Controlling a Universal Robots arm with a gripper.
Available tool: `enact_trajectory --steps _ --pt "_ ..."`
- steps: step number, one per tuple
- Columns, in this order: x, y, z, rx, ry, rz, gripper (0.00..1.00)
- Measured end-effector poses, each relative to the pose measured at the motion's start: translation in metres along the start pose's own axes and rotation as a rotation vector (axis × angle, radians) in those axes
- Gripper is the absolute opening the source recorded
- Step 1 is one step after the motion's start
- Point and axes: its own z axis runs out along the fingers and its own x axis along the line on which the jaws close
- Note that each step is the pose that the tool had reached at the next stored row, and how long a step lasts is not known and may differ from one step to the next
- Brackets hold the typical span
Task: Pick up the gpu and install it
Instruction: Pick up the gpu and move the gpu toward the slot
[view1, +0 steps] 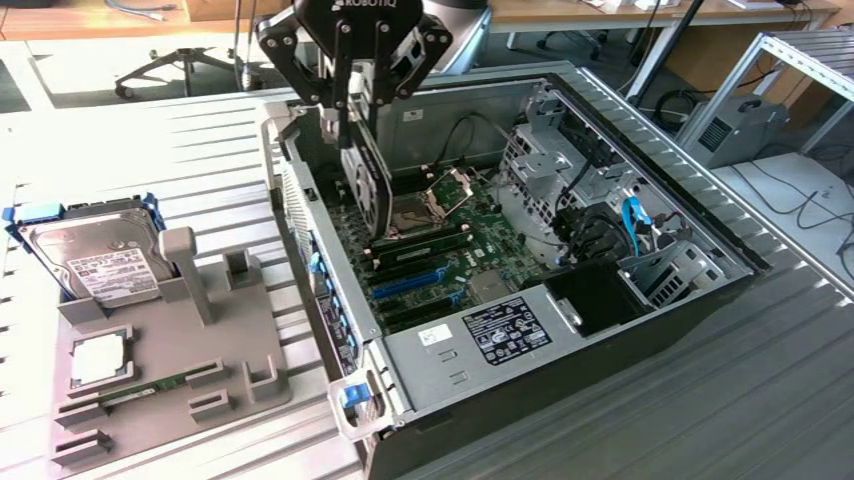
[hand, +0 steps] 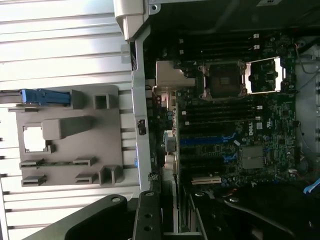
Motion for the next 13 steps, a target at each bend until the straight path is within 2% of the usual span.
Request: enact_trajectory --steps 13 --pt "-0.023 0.0018 0.0 0.0064 0.0068 0.0 0.27"
